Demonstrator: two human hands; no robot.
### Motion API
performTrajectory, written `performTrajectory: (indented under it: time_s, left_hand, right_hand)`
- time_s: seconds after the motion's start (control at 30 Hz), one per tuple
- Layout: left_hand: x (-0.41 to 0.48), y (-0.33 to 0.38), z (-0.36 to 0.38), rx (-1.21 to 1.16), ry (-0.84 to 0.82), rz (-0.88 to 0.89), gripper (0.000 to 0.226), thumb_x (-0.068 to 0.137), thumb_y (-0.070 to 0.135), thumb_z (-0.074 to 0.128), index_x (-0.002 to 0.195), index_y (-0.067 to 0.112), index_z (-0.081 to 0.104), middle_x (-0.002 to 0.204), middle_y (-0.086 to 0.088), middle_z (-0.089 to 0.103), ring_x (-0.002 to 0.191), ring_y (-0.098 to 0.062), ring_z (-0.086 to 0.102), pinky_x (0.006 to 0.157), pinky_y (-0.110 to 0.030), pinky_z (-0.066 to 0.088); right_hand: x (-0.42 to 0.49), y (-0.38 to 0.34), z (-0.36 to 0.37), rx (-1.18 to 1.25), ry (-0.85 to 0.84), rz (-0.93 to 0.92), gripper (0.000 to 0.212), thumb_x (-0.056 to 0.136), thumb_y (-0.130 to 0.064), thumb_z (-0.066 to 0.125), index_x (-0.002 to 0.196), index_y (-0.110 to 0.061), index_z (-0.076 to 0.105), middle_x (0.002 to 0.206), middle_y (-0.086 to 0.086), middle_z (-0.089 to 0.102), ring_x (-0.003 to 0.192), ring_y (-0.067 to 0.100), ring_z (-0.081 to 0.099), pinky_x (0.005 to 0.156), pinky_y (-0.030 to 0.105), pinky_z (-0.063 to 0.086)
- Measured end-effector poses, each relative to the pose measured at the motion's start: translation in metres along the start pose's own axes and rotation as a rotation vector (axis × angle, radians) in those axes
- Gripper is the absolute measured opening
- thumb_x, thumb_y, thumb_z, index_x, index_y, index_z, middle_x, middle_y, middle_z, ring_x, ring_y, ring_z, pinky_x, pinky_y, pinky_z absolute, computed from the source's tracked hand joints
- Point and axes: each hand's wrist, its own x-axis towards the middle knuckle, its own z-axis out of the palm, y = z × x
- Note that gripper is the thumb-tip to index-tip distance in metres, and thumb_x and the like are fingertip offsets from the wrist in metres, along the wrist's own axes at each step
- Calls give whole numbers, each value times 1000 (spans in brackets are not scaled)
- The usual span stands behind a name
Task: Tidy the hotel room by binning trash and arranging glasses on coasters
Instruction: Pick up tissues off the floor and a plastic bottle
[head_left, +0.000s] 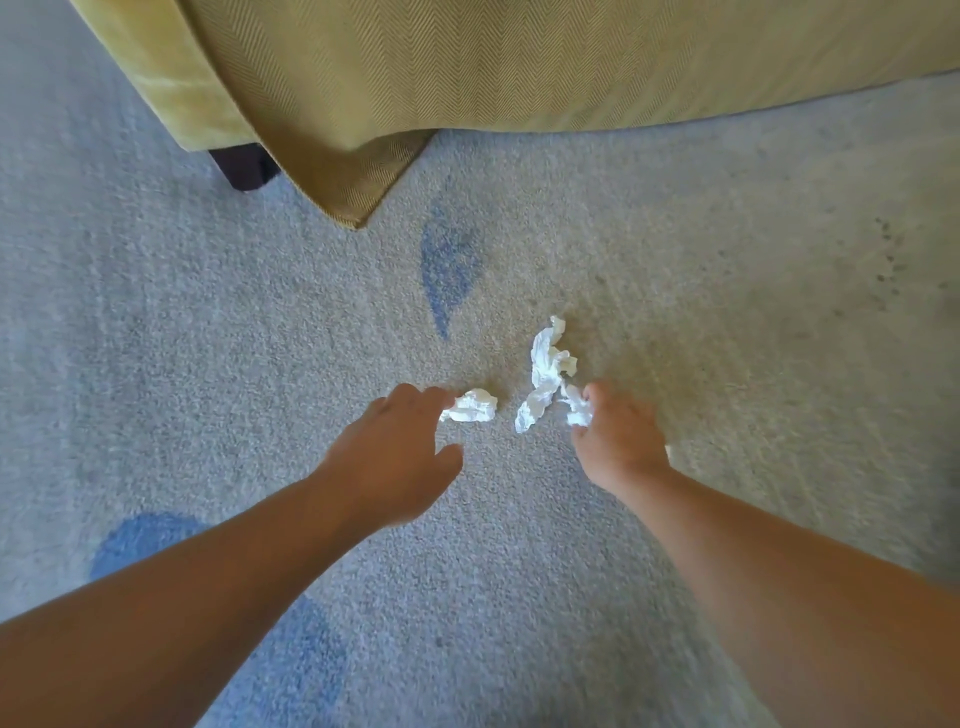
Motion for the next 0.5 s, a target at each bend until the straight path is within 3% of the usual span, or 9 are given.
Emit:
performTrajectory:
  time_s: [0.07,0.2,0.27,0.37,0.43,0.5]
  left_hand:
    - [0,0,0,-6,2,4,55,94,46,46,144,31,28,145,3,37,128,-17,40,96,-33,38]
    - [1,1,-1,-27,18,17,54,93,46,45,143,32,29,144,3,38,126,-15,42,94,-33,39]
    - [1,1,-3,-34,29,22,52,94,46,45,142,32,30,142,4,39,123,-15,43,93,-32,40]
    - [0,2,-6,-39,47,34,50,93,45,45,140,32,32,139,3,41,118,-14,46,92,-31,42]
    - [0,3,-8,-44,56,41,50,93,45,45,140,32,33,138,3,42,116,-14,47,90,-31,43]
    - [-1,4,-9,-45,60,45,50,93,44,46,140,32,33,138,3,43,117,-14,47,93,-32,44]
  right_hand:
    - [-2,1,-5,20,3,-13,32,94,-21,51,126,-20,44,116,8,53,105,29,47,78,37,46]
    - [-4,1,-20,131,17,-82,28,95,-11,49,119,-24,51,114,9,43,77,21,56,52,25,41]
    - [-4,1,-30,203,31,-106,28,92,-1,46,108,-22,57,113,8,41,68,20,57,49,27,43]
    - [-2,0,-43,304,0,-106,33,87,8,42,87,-21,59,103,7,47,71,27,60,51,34,48]
    - [0,-1,-47,345,-33,-84,35,85,8,41,77,-21,58,87,6,51,61,22,57,41,26,40]
    - [-1,-1,-50,372,-40,-84,31,83,6,41,74,-18,58,73,4,49,47,14,42,34,18,25]
